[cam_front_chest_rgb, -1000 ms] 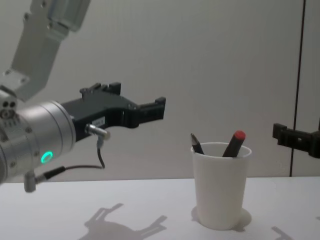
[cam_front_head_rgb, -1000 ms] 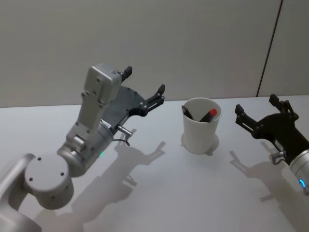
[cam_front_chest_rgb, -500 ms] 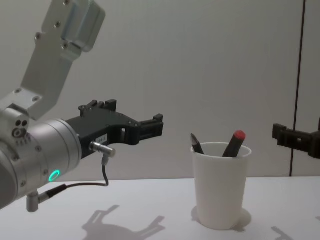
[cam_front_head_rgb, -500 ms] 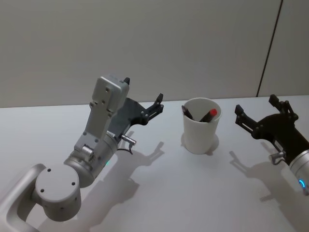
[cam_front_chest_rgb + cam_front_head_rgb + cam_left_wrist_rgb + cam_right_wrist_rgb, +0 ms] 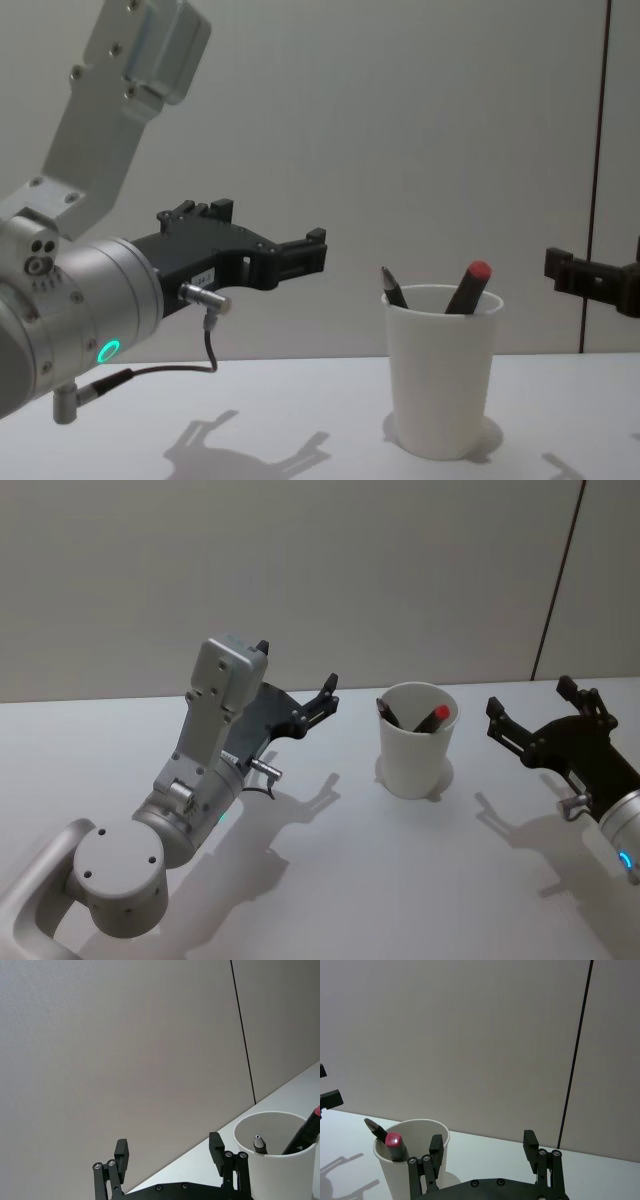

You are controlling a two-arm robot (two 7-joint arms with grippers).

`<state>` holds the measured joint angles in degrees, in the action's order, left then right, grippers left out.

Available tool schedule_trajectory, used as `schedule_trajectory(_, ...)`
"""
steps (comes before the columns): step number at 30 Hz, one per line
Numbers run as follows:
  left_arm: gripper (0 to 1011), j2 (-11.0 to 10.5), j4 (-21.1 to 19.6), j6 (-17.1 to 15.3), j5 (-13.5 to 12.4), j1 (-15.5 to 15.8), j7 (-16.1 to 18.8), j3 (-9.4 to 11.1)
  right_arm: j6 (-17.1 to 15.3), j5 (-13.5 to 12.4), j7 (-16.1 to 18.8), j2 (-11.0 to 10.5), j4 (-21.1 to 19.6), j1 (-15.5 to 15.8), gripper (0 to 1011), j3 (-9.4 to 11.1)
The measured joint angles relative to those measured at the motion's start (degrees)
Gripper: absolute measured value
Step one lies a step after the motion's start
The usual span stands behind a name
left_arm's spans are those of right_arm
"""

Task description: Place the pen into the pen holder.

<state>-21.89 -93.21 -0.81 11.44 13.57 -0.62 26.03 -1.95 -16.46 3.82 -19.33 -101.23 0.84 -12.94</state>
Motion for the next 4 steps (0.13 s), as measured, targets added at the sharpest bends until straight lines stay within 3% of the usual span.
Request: schedule_trajectory(4,1001,0.00,0.00,0.01,0.01,0.02,0.00,0.00,0.00,0.00,0.00,0.00,0.00,0.00,1002,0.00)
